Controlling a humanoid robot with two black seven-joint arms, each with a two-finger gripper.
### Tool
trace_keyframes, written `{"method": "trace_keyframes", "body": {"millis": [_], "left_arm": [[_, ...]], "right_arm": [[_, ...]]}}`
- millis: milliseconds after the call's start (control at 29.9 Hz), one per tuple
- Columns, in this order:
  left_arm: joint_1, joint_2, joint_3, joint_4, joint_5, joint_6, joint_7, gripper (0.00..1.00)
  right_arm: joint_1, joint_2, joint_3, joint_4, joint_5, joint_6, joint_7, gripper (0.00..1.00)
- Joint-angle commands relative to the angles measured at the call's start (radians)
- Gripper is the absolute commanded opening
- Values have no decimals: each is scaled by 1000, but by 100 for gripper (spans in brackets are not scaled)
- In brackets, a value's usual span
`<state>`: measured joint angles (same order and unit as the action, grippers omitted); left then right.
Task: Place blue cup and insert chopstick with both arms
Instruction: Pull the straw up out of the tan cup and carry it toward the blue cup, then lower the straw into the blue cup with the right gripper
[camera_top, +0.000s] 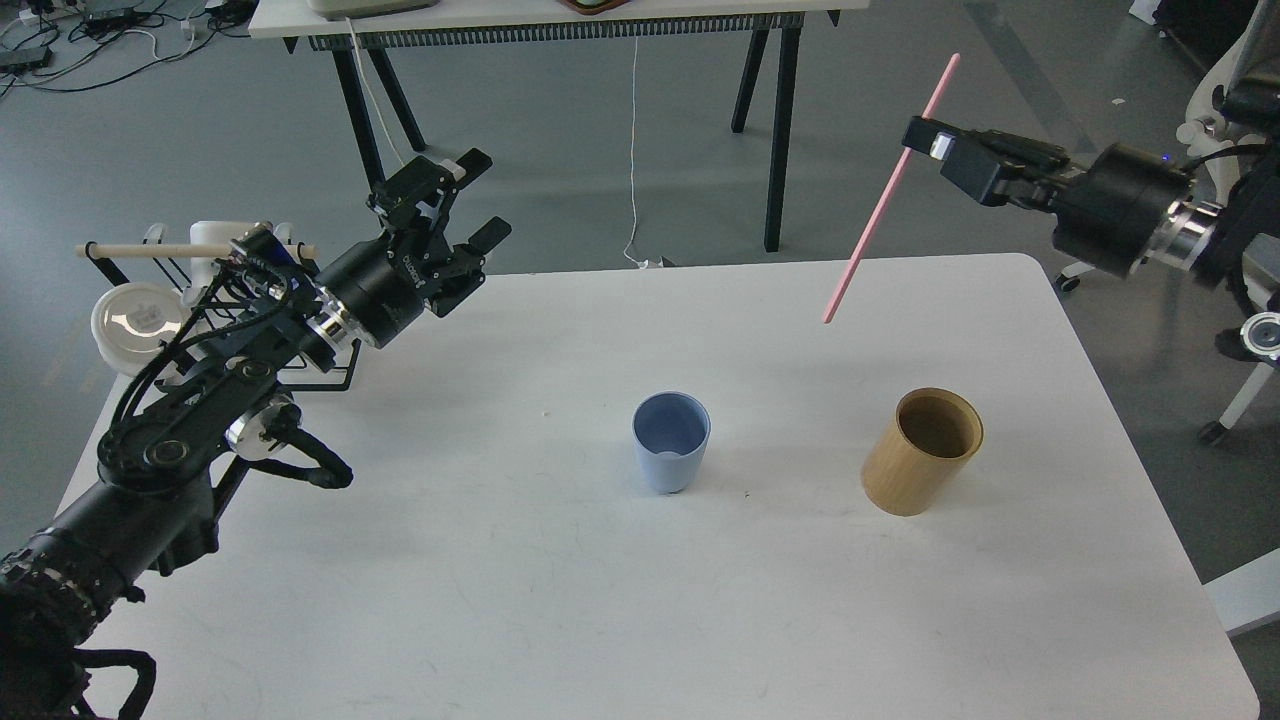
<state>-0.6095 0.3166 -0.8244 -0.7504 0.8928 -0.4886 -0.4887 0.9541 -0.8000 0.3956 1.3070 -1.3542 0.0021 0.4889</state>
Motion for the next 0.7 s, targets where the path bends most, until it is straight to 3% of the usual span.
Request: {"method": "trace_keyframes", "body": {"millis": [0, 267, 669], "left_arm": [[27, 12, -1, 43, 0, 0, 0, 90], [46, 15, -1, 62, 0, 0, 0, 90], [51, 13, 1, 63, 0, 0, 0, 91]], "right_arm": [[24, 157, -32, -89, -23, -2, 0, 0], [101, 404, -142, -319, -79, -4, 0, 0], [91, 444, -218, -334, -112, -7, 0, 0]]}}
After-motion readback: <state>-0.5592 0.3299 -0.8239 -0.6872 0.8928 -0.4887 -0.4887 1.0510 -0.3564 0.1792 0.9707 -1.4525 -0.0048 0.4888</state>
